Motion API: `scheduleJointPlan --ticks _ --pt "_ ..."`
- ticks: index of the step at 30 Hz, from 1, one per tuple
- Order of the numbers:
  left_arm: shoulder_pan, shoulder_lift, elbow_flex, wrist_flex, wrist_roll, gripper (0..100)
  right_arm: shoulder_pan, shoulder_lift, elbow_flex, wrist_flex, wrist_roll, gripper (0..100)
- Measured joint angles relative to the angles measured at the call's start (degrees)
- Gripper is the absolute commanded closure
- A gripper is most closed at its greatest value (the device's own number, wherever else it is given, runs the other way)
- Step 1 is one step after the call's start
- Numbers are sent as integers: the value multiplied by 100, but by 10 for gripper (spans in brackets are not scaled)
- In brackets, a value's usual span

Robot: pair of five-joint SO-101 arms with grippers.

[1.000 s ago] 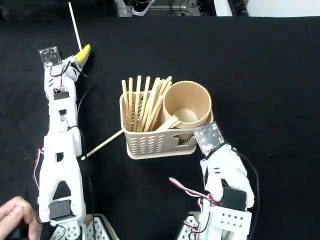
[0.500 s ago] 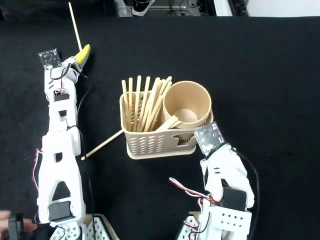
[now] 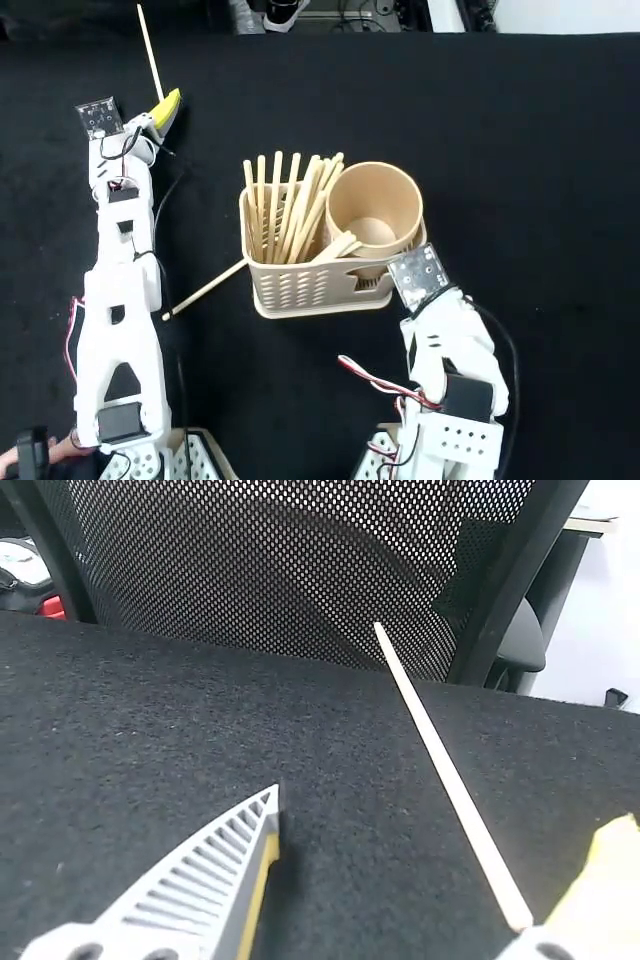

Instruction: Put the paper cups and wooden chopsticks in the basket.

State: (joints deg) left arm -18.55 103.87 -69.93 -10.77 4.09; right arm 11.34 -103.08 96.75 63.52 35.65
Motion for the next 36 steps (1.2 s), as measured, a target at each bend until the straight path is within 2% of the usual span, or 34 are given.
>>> scheduleJointPlan --ticks 26,30,36 --pt "-35 0 0 70 18 539 0 0 0 0 0 986" --pt "-44 -149 -325 1081 18 540 0 0 0 0 0 986" --pt "-88 -229 -1749 3851 18 543 0 0 0 0 0 986"
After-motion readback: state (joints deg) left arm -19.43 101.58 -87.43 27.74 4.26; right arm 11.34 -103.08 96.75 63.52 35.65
